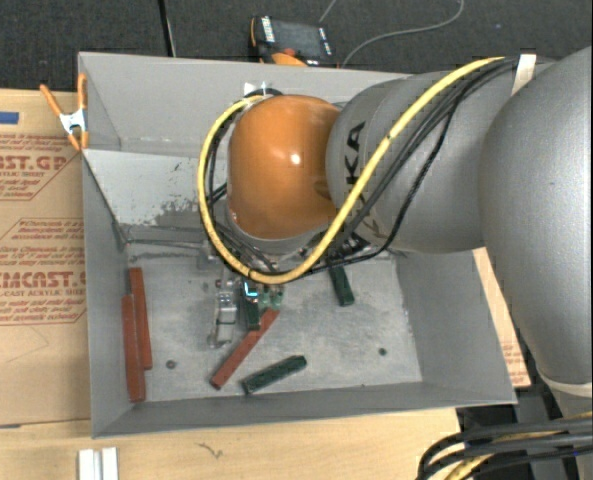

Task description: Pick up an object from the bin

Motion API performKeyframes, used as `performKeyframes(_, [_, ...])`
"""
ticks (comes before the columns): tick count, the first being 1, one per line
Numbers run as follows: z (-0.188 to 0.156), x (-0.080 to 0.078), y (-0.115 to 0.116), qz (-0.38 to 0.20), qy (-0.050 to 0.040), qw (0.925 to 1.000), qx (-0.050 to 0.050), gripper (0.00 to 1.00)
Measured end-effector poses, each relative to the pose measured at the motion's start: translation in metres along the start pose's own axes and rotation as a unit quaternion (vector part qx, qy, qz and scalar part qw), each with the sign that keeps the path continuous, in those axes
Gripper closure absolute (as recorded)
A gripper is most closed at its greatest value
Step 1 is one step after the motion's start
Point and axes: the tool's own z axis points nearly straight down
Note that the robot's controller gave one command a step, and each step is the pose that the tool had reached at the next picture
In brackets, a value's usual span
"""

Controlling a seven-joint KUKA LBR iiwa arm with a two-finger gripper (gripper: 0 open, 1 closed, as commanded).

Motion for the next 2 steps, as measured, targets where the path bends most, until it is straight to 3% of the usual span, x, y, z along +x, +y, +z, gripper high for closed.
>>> performKeyframes(1, [0.114,-0.009,-0.064,-0.320,-0.0018,0.9476,0.001,0.00])
performKeyframes(2, [0.082,0.007,-0.049,-0.385,-0.0045,0.9231,0.001,0.00])
